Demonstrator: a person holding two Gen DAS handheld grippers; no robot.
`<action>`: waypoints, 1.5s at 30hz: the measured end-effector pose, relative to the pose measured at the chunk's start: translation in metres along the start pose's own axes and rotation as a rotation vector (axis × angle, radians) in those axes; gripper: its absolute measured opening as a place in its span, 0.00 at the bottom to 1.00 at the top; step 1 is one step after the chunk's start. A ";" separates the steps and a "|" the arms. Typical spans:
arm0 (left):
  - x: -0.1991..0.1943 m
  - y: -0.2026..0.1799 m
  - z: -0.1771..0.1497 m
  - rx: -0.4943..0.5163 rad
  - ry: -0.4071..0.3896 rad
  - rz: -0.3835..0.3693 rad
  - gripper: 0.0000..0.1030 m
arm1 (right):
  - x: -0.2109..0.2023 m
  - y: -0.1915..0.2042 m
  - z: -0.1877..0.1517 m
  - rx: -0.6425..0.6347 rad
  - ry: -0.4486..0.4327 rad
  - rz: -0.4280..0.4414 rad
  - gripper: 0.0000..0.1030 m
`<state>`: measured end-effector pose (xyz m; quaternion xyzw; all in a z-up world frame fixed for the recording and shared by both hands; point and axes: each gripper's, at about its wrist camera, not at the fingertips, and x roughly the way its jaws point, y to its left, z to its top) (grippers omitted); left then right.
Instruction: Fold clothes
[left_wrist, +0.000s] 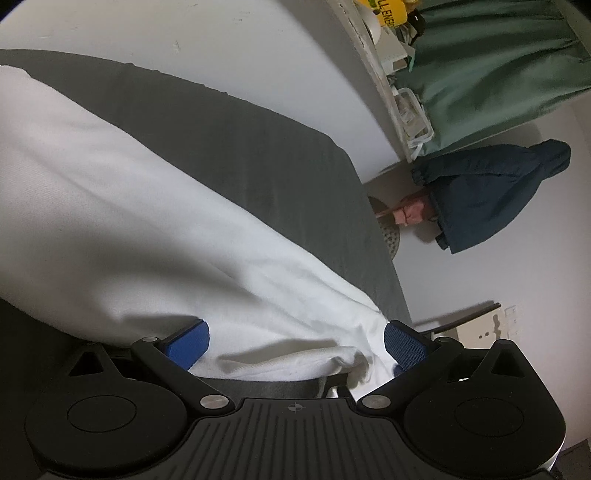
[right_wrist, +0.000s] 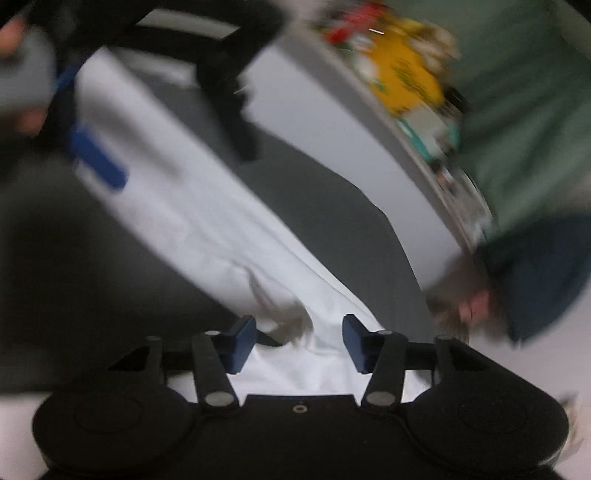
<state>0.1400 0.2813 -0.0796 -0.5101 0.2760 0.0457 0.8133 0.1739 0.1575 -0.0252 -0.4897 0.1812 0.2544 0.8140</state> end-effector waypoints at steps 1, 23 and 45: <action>0.001 0.000 0.000 -0.003 -0.001 -0.002 1.00 | 0.006 0.000 0.001 -0.029 0.009 0.004 0.42; 0.004 -0.009 -0.003 0.039 -0.029 0.025 1.00 | -0.017 -0.011 -0.043 0.084 -0.006 0.083 0.34; 0.012 -0.024 -0.002 0.156 -0.057 0.063 1.00 | 0.197 -0.230 -0.026 1.390 0.745 0.279 0.32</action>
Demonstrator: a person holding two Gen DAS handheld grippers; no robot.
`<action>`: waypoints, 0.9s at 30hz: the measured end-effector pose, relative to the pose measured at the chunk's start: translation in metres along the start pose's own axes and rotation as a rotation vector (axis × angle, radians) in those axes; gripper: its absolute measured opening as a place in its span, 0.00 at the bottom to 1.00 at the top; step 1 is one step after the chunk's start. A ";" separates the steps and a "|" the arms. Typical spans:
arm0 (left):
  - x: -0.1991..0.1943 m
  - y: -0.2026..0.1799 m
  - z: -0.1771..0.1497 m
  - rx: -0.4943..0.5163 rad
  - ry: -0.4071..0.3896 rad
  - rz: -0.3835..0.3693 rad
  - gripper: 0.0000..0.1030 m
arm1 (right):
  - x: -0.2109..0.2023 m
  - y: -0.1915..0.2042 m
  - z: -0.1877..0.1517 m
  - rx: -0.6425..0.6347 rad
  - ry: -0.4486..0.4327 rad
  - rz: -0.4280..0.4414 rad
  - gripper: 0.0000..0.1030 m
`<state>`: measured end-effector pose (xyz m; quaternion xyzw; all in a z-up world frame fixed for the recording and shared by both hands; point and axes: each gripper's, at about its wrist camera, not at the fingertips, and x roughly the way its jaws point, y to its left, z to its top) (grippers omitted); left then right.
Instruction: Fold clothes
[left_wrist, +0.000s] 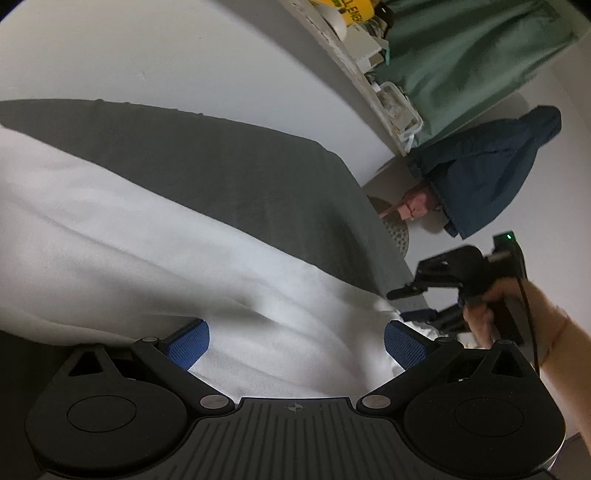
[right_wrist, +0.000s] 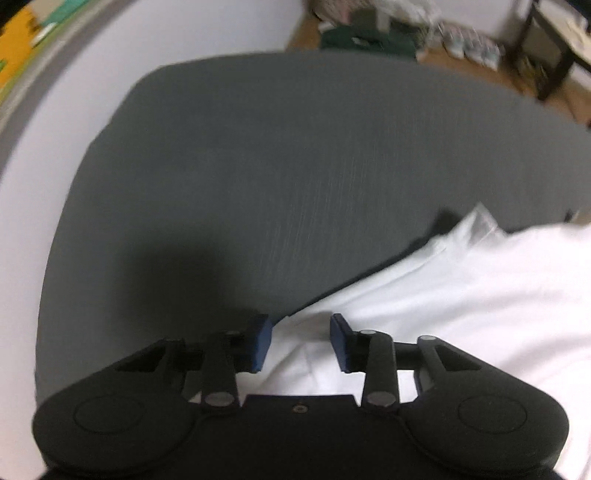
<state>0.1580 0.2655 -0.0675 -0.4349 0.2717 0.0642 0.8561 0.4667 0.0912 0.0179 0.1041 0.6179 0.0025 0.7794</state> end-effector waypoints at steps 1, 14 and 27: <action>0.000 0.000 0.000 0.004 0.000 0.000 1.00 | 0.003 -0.001 0.001 0.023 0.005 -0.003 0.32; -0.001 0.000 -0.001 -0.008 -0.016 -0.009 1.00 | 0.000 -0.018 0.003 0.160 -0.033 0.024 0.03; -0.004 -0.003 -0.003 0.078 -0.098 0.048 1.00 | -0.018 -0.025 0.002 0.090 -0.056 0.152 0.10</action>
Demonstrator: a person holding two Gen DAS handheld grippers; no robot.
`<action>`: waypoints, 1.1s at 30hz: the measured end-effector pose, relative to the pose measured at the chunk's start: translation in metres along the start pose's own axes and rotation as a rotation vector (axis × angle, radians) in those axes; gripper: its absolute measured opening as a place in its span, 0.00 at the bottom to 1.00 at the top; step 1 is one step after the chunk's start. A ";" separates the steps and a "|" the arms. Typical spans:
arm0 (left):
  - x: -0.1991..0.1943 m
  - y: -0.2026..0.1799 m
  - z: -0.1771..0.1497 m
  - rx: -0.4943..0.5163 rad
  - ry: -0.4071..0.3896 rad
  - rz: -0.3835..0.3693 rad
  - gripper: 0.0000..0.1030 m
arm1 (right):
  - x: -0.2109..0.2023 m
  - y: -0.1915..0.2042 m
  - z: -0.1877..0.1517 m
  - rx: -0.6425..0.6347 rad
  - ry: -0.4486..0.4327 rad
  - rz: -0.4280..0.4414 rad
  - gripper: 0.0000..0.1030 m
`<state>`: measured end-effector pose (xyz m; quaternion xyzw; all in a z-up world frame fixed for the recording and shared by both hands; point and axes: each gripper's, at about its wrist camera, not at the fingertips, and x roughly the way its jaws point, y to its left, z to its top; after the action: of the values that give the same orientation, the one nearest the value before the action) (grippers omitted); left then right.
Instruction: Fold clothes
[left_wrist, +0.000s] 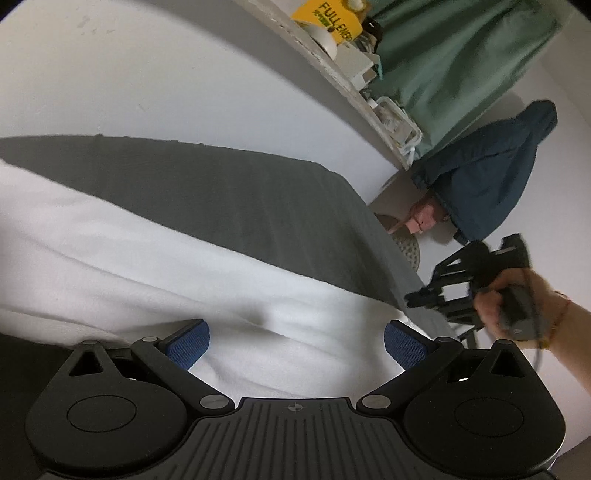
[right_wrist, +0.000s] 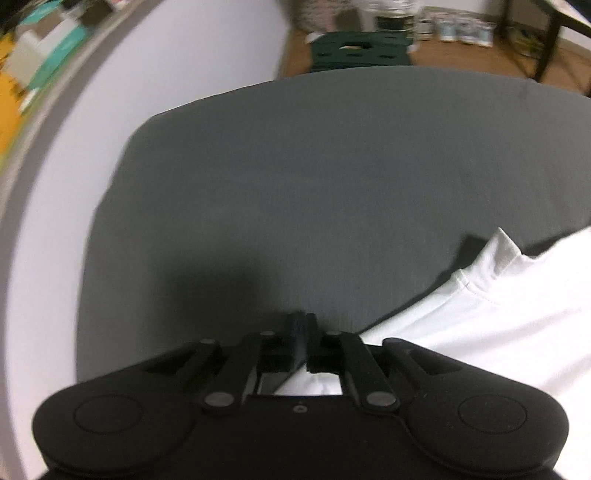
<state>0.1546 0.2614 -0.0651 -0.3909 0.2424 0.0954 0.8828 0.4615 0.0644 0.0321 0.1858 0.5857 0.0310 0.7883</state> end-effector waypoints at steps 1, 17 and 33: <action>-0.001 0.000 0.001 -0.003 0.001 0.000 1.00 | -0.010 -0.002 -0.002 -0.039 0.002 0.019 0.14; -0.013 -0.050 -0.006 0.106 0.134 -0.180 1.00 | -0.240 -0.248 -0.238 -0.128 -0.191 -0.130 0.56; -0.129 -0.086 -0.047 0.384 0.538 -0.158 1.00 | -0.239 -0.319 -0.413 0.060 0.022 0.078 0.46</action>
<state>0.0571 0.1713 0.0282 -0.2461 0.4491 -0.1272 0.8494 -0.0530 -0.1897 0.0442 0.2314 0.5874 0.0461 0.7741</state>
